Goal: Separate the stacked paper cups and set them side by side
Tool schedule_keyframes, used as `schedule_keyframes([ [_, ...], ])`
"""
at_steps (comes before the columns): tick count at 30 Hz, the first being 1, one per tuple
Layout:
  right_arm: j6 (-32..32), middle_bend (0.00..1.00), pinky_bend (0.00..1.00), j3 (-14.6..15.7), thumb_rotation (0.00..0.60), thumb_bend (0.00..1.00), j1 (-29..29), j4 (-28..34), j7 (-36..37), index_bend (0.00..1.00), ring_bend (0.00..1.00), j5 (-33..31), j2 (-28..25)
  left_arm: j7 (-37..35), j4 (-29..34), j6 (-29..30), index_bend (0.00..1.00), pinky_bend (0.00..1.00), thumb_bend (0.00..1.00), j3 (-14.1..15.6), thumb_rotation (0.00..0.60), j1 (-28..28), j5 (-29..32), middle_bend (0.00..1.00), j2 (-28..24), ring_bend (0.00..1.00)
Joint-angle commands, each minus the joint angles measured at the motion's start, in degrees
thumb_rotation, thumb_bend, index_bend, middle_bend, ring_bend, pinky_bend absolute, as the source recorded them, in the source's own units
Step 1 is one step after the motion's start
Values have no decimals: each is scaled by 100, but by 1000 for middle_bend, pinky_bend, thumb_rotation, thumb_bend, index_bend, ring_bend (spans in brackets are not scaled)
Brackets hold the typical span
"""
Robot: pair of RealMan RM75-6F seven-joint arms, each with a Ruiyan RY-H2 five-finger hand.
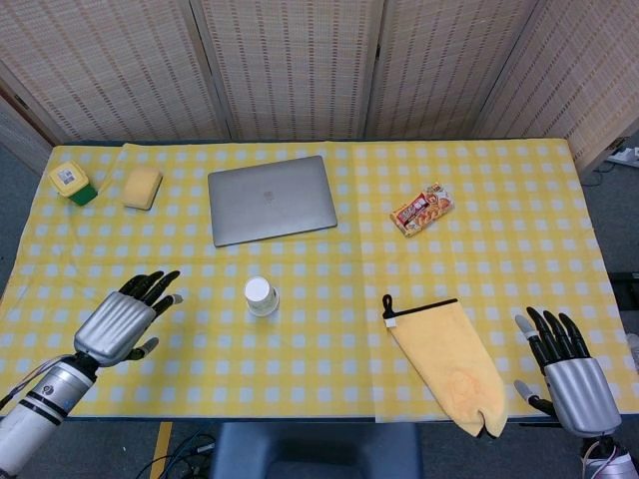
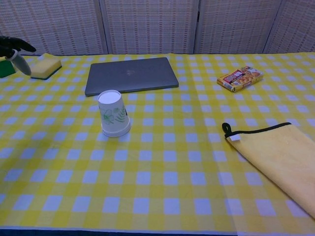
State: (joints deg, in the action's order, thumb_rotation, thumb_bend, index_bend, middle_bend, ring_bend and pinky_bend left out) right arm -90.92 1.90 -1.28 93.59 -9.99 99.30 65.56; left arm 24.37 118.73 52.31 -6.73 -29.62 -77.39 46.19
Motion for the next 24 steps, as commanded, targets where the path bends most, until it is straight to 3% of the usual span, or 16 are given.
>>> schedule_keyframes([
  [1, 52, 0, 0, -22, 600, 195, 29, 11, 24, 0, 0, -60, -14, 640, 149, -645, 243, 157, 335, -307, 600, -761, 1049, 0, 172, 0],
  [15, 142, 0, 0, -12, 600, 195, 106, 42, 238, 0, 0, -103, -136, 1860, 33, -674, 219, 157, 335, -193, 600, -2487, 3612, 0, 1135, 0],
  [24, 10, 0, 0, 55, 600, 195, 75, 22, 460, 0, 0, 29, -233, 2068, -401, -484, 207, 157, 335, -70, 600, -3343, 4716, 0, 1721, 0],
])
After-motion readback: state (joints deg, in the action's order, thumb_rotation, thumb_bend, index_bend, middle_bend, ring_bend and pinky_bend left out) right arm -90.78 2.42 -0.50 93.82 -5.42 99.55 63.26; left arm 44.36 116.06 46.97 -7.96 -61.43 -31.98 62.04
